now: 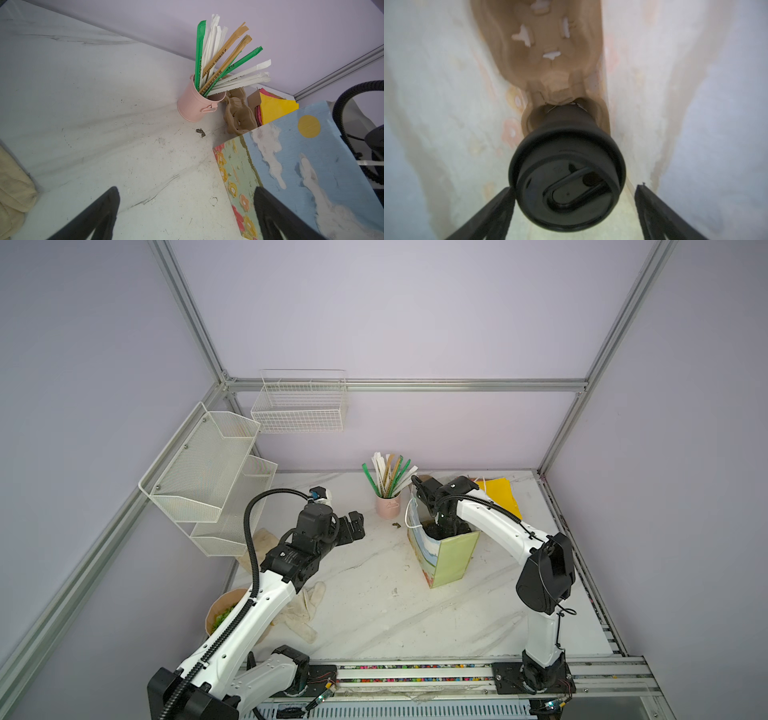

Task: Pack the takeout coffee
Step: 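Open the right gripper and raise it out of the bag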

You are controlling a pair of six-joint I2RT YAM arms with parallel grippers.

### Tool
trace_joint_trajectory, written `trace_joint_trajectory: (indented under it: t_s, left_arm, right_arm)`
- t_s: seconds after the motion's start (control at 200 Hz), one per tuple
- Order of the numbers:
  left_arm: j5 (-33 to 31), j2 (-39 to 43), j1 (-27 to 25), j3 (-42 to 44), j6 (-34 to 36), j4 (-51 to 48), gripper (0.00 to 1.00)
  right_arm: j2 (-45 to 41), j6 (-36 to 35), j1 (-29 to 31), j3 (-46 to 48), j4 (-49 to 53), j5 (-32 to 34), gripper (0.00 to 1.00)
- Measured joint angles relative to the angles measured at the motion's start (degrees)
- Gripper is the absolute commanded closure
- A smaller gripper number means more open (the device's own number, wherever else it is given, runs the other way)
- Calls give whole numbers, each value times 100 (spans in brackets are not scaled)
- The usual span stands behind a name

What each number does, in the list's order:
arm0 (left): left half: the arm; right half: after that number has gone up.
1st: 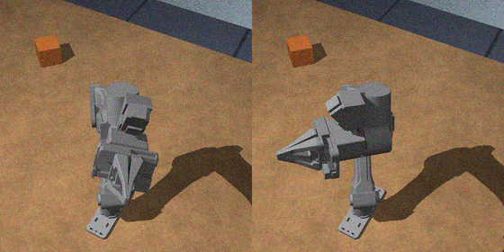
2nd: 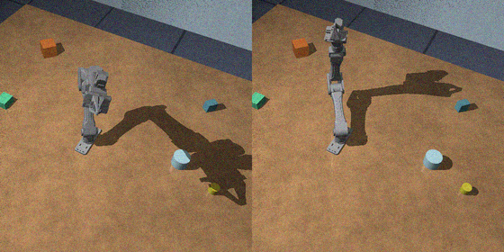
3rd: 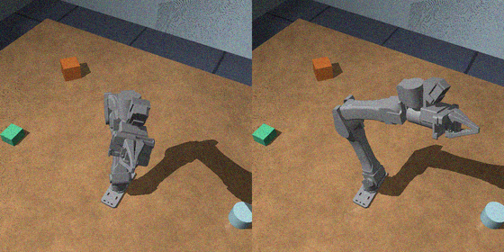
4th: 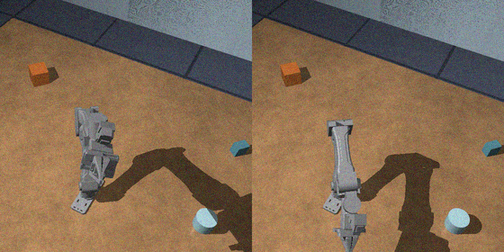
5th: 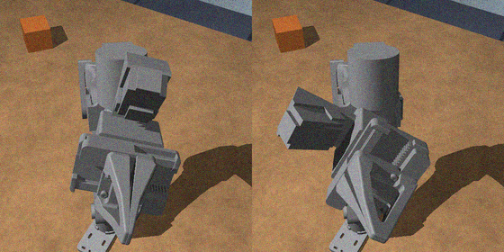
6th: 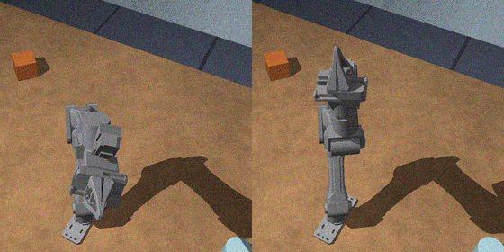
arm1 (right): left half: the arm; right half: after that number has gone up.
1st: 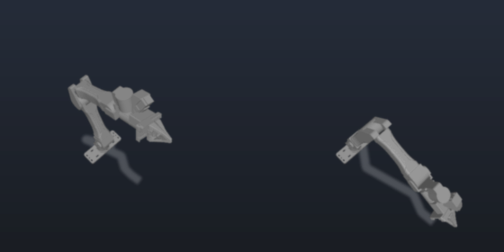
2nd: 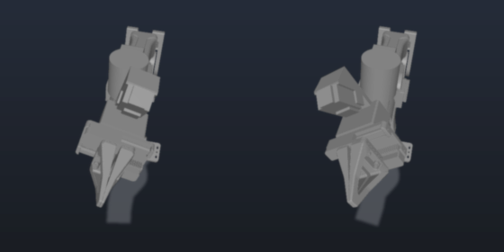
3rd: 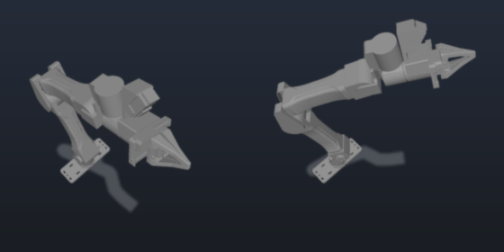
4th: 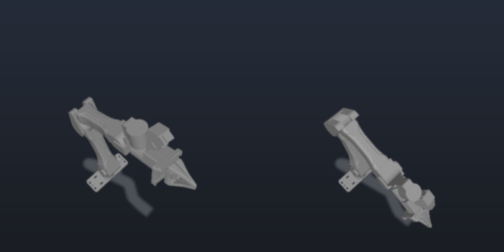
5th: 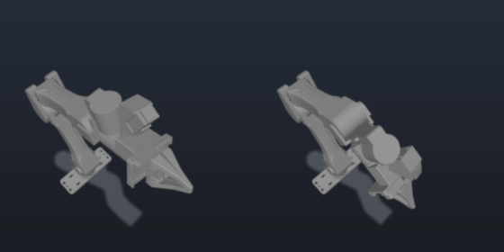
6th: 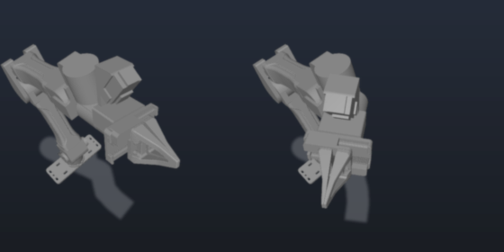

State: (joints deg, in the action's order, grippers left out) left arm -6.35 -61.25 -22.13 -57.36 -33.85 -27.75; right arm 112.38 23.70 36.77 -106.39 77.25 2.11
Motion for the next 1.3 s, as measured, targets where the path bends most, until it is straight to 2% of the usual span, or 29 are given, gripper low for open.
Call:
trace_joint_trajectory:
  t_s: [0.58,1.005,1.3]
  left_arm:
    - [17,-79,0,0,0,-63,0]
    - [83,-166,0,0,2,-63,0]
    - [232,-299,0,0,0,-63,0]
  right_arm:
    - [-249,-2,-13,-769,-9,61,3]
    - [-372,0,-13,-815,-7,61,3]
    - [-485,-9,-52,-1502,-15,50,3]
